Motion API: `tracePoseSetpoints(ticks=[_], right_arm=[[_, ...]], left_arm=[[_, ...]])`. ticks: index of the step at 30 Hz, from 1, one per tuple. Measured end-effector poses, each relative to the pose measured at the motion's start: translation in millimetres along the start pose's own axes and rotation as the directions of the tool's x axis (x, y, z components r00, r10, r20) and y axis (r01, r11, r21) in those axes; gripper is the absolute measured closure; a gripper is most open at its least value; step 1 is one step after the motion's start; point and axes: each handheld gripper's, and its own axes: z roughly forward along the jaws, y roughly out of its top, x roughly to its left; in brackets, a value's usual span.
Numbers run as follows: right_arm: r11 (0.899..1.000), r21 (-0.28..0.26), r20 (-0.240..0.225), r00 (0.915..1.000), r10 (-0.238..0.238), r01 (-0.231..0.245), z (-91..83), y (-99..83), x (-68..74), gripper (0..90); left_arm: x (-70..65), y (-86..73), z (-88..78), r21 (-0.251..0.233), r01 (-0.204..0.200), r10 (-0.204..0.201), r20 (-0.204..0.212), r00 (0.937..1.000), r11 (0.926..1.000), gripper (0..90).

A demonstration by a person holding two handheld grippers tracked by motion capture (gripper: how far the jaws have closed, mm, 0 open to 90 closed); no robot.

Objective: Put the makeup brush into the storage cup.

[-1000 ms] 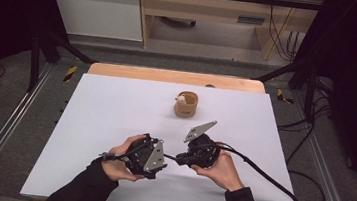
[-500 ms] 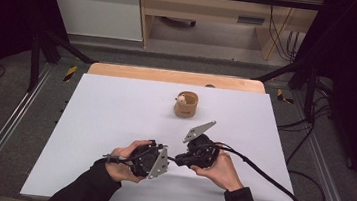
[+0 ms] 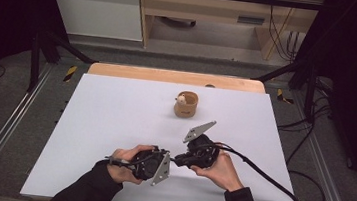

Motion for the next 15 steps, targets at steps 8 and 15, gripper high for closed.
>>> tracePoseSetpoints(ticks=[8, 15], right_arm=[[1.0, -0.005, -0.008, 0.9999, -0.009, 0.009, -0.1, 0.0, -0.1, 83.7], [1.0, -0.001, -0.009, 0.9998, -0.015, 0.015, -0.4, -0.1, -0.4, 83.6]], left_arm=[[-0.5, 0.1, -1.7, -0.007, -0.019, 0.019, -0.007, 0.9998, 0.9998, 78.1], [-3.5, 1.3, -0.9, 0.003, -0.059, 0.059, -0.004, 0.9983, 0.9983, 81.2]])
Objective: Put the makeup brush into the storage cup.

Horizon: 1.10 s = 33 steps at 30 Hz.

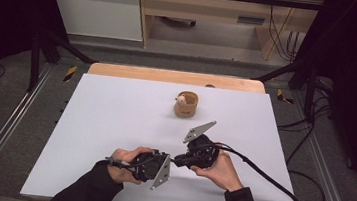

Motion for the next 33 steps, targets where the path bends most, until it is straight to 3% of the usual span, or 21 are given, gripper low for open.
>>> tracePoseSetpoints(ticks=[7, 11, 17, 19, 20, 22, 26, 28, 31, 32, 33], right_arm=[[1.0, 0.002, -0.013, 0.9999, 0.008, -0.008, 1.8, -0.2, 0.1, 83.4], [1.0, 0.003, -0.014, 0.9999, 0.006, -0.006, 1.6, -0.3, 0.3, 82.9], [0.999, -0.05, 0.028, 0.9996, -0.002, 0.003, -10.1, 0.3, 1.0, 74.3], [0.996, -0.086, 0.052, 0.9987, -0.001, 0.005, -15.8, 0.4, 1.9, 70.3], [0.993, -0.117, 0.103, 0.9947, -0.001, 0.014, -22.4, 0.0, 2.1, 66.9], [0.991, -0.134, 0.12, 0.9928, -0.001, 0.017, -25.4, -0.5, 1.4, 64.4], [0.973, -0.23, 0.203, 0.9788, 0.029, 0.019, -39.0, -4.5, -1.8, 52.6], [0.969, -0.248, 0.216, 0.9758, 0.034, 0.021, -40.7, -5.3, -3.0, 50.8], [0.958, -0.288, 0.262, 0.9634, 0.058, 0.02, -43.3, -7.6, -4.9, 39.4], [0.952, -0.306, 0.302, 0.9512, 0.066, 0.031, -43.8, -9.2, -6.0, 34.7], [0.947, -0.321, 0.303, 0.9506, 0.068, 0.034, -43.9, -10.1, -7.1, 32.6]], left_arm=[[-1.6, 0.5, -0.3, 0.016, -0.032, 0.032, 0.012, 0.9994, 0.9994, 83.2], [-2.7, 0.9, -0.5, 0.017, -0.03, 0.03, 0.01, 0.9995, 0.9994, 83.5], [0.3, -2.1, -3.1, 0.029, -0.006, 0.006, 0.007, 1.0, 0.9996, 83.6], [-1.7, -4.6, -2.6, 0.009, 0.037, -0.037, 0.003, 0.9993, 0.9993, 83.6], [-0.8, -5.7, -3.8, 0.019, 0.035, -0.035, 0.003, 0.9994, 0.9992, 83.6], [-1.1, -8.0, -4.7, 0.018, 0.053, -0.053, 0.001, 0.9986, 0.9984, 83.6], [-0.5, -12.0, -7.8, 0.013, 0.11, -0.11, 0.003, 0.994, 0.9939, 83.6], [0.8, -13.8, -9.8, 0.007, 0.138, -0.138, 0.012, 0.9903, 0.9904, 83.6], [2.0, -15.4, -10.6, 0.014, 0.17, -0.17, 0.012, 0.9853, 0.9853, 83.6], [2.0, -17.3, -10.4, 0.002, 0.208, -0.208, 0.012, 0.978, 0.9781, 83.5], [2.0, -17.3, -10.4, 0.002, 0.208, -0.208, 0.012, 0.978, 0.9781, 83.5]])
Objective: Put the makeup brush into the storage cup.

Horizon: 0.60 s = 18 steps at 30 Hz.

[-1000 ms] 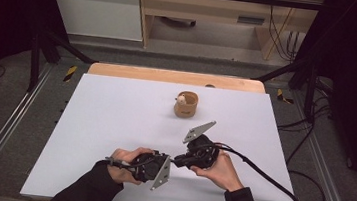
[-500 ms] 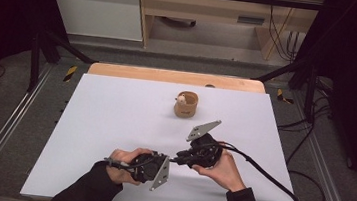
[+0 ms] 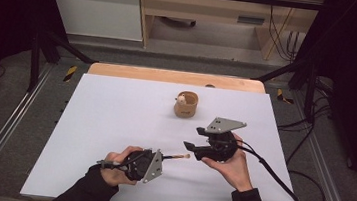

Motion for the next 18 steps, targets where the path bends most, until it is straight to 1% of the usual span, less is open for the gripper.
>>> tracePoseSetpoints(ticks=[1, 2, 4, 5, 6, 7, 8, 9, 10, 12, 13, 14, 15, 18], right_arm=[[1.0, -0.018, -0.002, 0.9998, 0.017, -0.017, 0.1, -1.1, -1.7, 30.3], [0.999, -0.029, -0.003, 0.9992, 0.04, -0.04, 0.0, -2.2, -3.4, 29.2], [0.997, -0.045, 0.007, 0.998, 0.063, -0.062, 0.1, -4.4, -6.5, 27.0], [0.997, -0.045, 0.007, 0.998, 0.063, -0.062, 0.1, -4.4, -6.5, 27.0], [0.995, -0.06, 0.032, 0.9962, 0.08, -0.078, -0.2, -5.9, -8.3, 24.1], [0.994, -0.069, 0.033, 0.9958, 0.085, -0.083, -0.8, -6.2, -9.0, 23.5], [0.993, -0.08, 0.034, 0.9951, 0.093, -0.09, -1.4, -6.3, -9.6, 22.4], [0.991, -0.093, 0.034, 0.9941, 0.103, -0.1, -2.3, -6.5, -10.1, 21.1], [0.991, -0.093, 0.034, 0.9941, 0.103, -0.1, -2.3, -6.5, -10.1, 21.1], [0.986, -0.12, 0.043, 0.9921, 0.118, -0.112, -4.8, -7.1, -12.2, 18.8], [0.985, -0.123, 0.044, 0.9914, 0.123, -0.117, -5.4, -7.3, -12.7, 19.0], [0.984, -0.127, 0.034, 0.9908, 0.131, -0.126, -6.1, -7.6, -13.2, 19.4], [0.983, -0.13, 0.032, 0.9906, 0.133, -0.128, -6.6, -7.8, -13.4, 18.8], [0.982, -0.136, 0.036, 0.9895, 0.14, -0.134, -7.0, -8.1, -13.6, 17.1]], left_arm=[[0.6, -2.9, -0.3, -0.001, 0.036, -0.036, -0.002, 0.9994, 0.9994, 83.5], [0.6, -2.9, -0.3, -0.001, 0.036, -0.036, -0.002, 0.9994, 0.9994, 83.4], [2.1, -6.3, -0.8, -0.01, 0.077, -0.077, 0.004, 0.997, 0.9969, 83.4], [3.2, -8.2, -0.9, -0.005, 0.098, -0.098, 0.001, 0.9952, 0.9952, 83.4], [4.4, -11.2, -0.1, -0.002, 0.139, -0.139, -0.006, 0.9903, 0.9904, 83.4], [5.3, -12.4, 0.2, 0.002, 0.157, -0.157, -0.006, 0.9875, 0.9876, 83.3], [5.3, -12.4, 0.2, 0.002, 0.157, -0.157, -0.006, 0.9875, 0.9876, 83.3], [6.7, -14.6, 1.1, 0.002, 0.2, -0.2, -0.013, 0.9796, 0.9797, 83.3], [6.7, -14.6, 1.1, 0.002, 0.2, -0.2, -0.013, 0.9796, 0.9797, 83.3], [8.6, -16.5, 1.3, 0.003, 0.236, -0.236, -0.02, 0.9715, 0.9717, 83.3], [10.8, -18.4, 1.1, 0.004, 0.275, -0.275, -0.033, 0.961, 0.9615, 83.3], [11.8, -19.3, 0.9, 0.002, 0.292, -0.292, -0.037, 0.9558, 0.9564, 83.3], [13.4, -20.2, -0.1, 0.005, 0.314, -0.314, -0.04, 0.9486, 0.9493, 83.3], [16.5, -22.8, -3.7, -0.01, 0.375, -0.375, -0.042, 0.9259, 0.9269, 83.3]])
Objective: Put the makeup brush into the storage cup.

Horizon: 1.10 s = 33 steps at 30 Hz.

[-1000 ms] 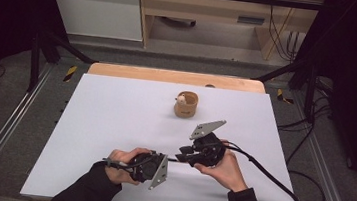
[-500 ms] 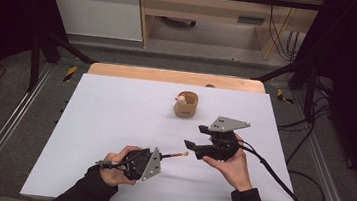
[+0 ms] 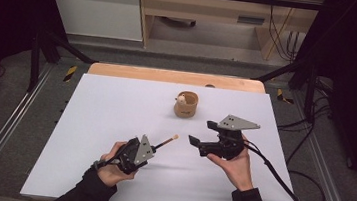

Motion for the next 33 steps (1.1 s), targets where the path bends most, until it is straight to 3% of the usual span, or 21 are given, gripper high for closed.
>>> tracePoseSetpoints(ticks=[1, 2, 3, 6, 9, 11, 12, 14, 16, 17, 18, 19, 22, 23, 24, 25, 26, 29, 30, 32, 33], right_arm=[[1.0, 0.0, 0.0, 1.0, 0.0, 0.0, 0.0, 0.0, 0.0, 17.1], [1.0, -0.008, 0.005, 1.0, 0.004, -0.004, 0.2, -0.4, -0.6, 16.4], [1.0, -0.008, 0.005, 1.0, 0.004, -0.004, 0.2, -0.4, -0.6, 16.4], [1.0, -0.013, 0.009, 0.9999, 0.013, -0.013, 0.4, -1.5, -1.1, 15.0], [1.0, -0.013, 0.003, 0.9996, 0.026, -0.026, 1.8, -2.8, -1.6, 14.8], [0.999, -0.017, 0.0, 0.9993, 0.038, -0.038, 3.3, -3.3, -0.9, 14.8], [0.999, -0.015, 0.001, 0.9993, 0.038, -0.038, 4.1, -3.7, -0.5, 14.8], [0.999, -0.015, -0.003, 0.9993, 0.038, -0.038, 4.5, -3.9, -0.4, 14.8], [0.999, -0.015, -0.007, 0.9993, 0.038, -0.038, 5.7, -4.7, 0.1, 14.6], [0.999, -0.015, -0.008, 0.9991, 0.041, -0.041, 6.7, -5.3, 0.8, 13.9], [0.999, -0.015, -0.008, 0.9991, 0.041, -0.041, 6.7, -5.3, 0.8, 13.9], [0.999, -0.02, -0.009, 0.9989, 0.046, -0.046, 7.6, -6.0, 1.6, 13.4], [0.997, -0.033, -0.016, 0.9979, 0.063, -0.064, 9.5, -6.5, 3.1, 12.6], [0.997, -0.036, -0.021, 0.9972, 0.072, -0.073, 9.9, -6.7, 3.7, 12.5], [0.996, -0.041, -0.024, 0.997, 0.073, -0.074, 10.5, -6.8, 3.9, 12.4], [0.996, -0.044, -0.023, 0.9968, 0.077, -0.078, 11.2, -7.1, 4.4, 12.7], [0.996, -0.045, -0.023, 0.9964, 0.082, -0.083, 11.8, -7.3, 4.8, 13.4], [0.993, -0.055, -0.032, 0.9943, 0.102, -0.104, 13.7, -7.6, 6.2, 14.2], [0.993, -0.058, -0.035, 0.9939, 0.105, -0.107, 13.8, -7.7, 6.6, 14.3], [0.992, -0.062, -0.034, 0.994, 0.104, -0.106, 14.2, -7.8, 7.1, 14.3], [0.99, -0.074, -0.037, 0.9928, 0.114, -0.117, 14.9, -7.7, 7.9, 14.3]], left_arm=[[0.0, 0.0, 0.0, 0.0, 0.0, 0.0, 0.0, 1.0, 1.0, 83.3], [2.7, -1.4, -1.7, -0.011, 0.039, -0.039, 0.001, 0.9992, 0.9992, 83.3], [2.7, -1.4, -1.7, -0.011, 0.039, -0.039, 0.001, 0.9992, 0.9992, 83.3], [6.4, -3.4, -3.8, -0.032, 0.09, -0.09, 0.019, 0.9958, 0.9954, 83.3], [8.9, -3.7, -5.6, -0.058, 0.165, -0.164, 0.025, 0.9862, 0.9845, 83.3], [10.2, -3.8, -6.8, -0.051, 0.169, -0.168, 0.016, 0.9856, 0.9843, 83.3], [12.0, -4.4, -7.5, -0.067, 0.209, -0.208, 0.021, 0.9779, 0.9756, 83.3], [14.1, -5.0, -8.7, -0.067, 0.219, -0.218, 0.014, 0.9757, 0.9734, 83.3], [16.2, -5.9, -9.5, -0.078, 0.252, -0.252, 0.014, 0.9677, 0.9645, 83.3], [18.3, -6.9, -10.0, -0.096, 0.296, -0.296, 0.015, 0.955, 0.9503, 83.3], [18.3, -6.9, -10.0, -0.096, 0.296, -0.296, 0.015, 0.955, 0.9503, 83.3], [19.8, -7.6, -10.3, -0.108, 0.325, -0.325, 0.018, 0.9455, 0.9395, 83.3], [20.7, -8.0, -11.0, -0.118, 0.338, -0.339, 0.011, 0.9406, 0.9337, 83.3], [21.2, -8.2, -12.0, -0.127, 0.355, -0.358, 0.002, 0.9339, 0.9262, 83.3], [21.2, -8.2, -12.0, -0.127, 0.355, -0.358, 0.002, 0.9339, 0.9262, 83.3], [22.5, -8.5, -13.3, -0.139, 0.377, -0.38, 0.002, 0.9248, 0.9157, 83.3], [22.5, -8.5, -13.3, -0.139, 0.377, -0.38, 0.002, 0.9248, 0.9157, 83.3], [25.3, -9.7, -14.3, -0.151, 0.424, -0.428, 0.003, 0.9036, 0.893, 83.3], [25.3, -9.7, -14.3, -0.151, 0.424, -0.428, 0.003, 0.9036, 0.893, 83.3], [27.4, -10.7, -14.9, -0.156, 0.439, -0.443, 0.008, 0.8965, 0.885, 83.3], [27.5, -10.7, -15.0, -0.164, 0.452, -0.456, 0.01, 0.8897, 0.8769, 83.3]])
